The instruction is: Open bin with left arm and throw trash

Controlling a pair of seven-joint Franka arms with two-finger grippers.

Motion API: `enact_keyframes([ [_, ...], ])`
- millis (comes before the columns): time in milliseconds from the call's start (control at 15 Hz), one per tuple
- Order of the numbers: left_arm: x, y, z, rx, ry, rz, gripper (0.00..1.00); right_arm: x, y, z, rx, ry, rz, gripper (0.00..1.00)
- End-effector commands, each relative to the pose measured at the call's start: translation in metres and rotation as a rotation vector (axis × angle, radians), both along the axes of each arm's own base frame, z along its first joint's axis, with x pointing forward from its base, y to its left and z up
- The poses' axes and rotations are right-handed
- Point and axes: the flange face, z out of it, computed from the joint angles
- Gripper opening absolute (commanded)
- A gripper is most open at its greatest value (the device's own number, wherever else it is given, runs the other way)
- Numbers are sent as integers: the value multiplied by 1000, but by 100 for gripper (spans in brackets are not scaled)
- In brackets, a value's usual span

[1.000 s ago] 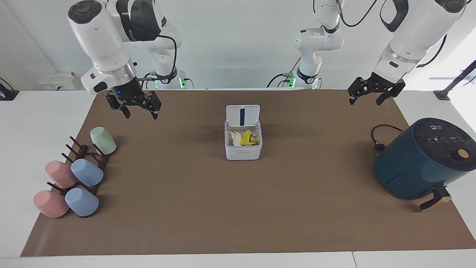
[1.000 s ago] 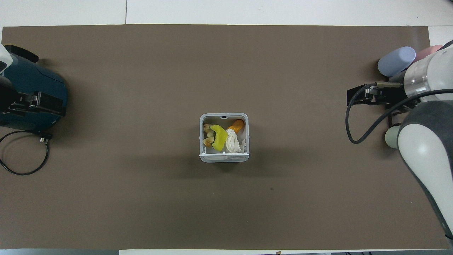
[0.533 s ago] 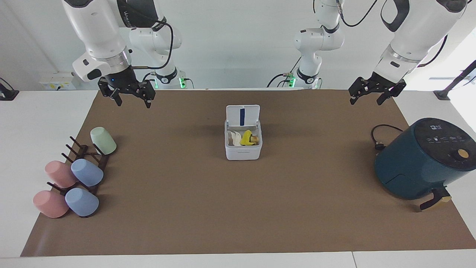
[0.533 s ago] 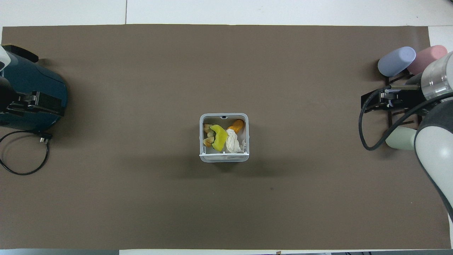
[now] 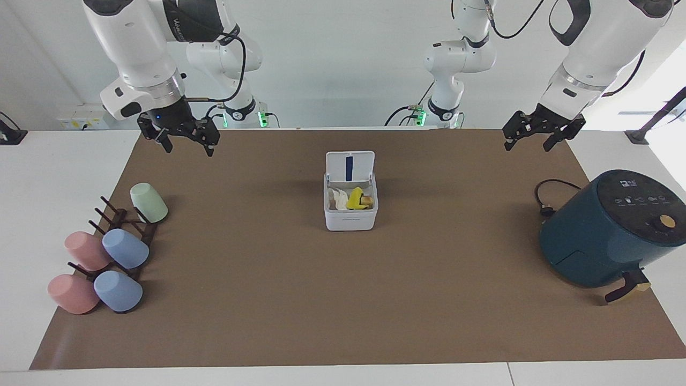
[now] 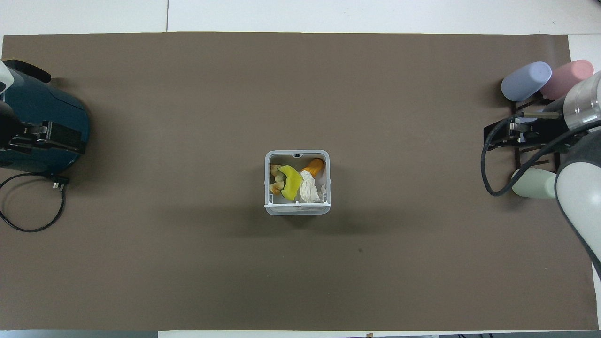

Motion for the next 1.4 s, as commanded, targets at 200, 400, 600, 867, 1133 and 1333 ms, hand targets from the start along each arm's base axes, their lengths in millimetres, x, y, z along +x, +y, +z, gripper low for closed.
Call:
enact_keyframes([
  [200,-6,4,5,17,-3,9,100,-3,4,0,-7,8,24,100],
  [400,-6,4,6,17,-4,9,100,-2,7,1,-5,7,31,100],
  [600,-5,5,6,17,-6,12,100,-4,1,3,3,13,40,100],
  [867,-5,4,5,18,-4,12,100,-7,-24,6,8,26,82,100],
  [1133,-5,4,5,17,-4,12,100,-9,-32,6,9,32,68,100],
  [1333,-5,4,5,17,-4,12,100,-9,-34,7,16,31,63,100],
])
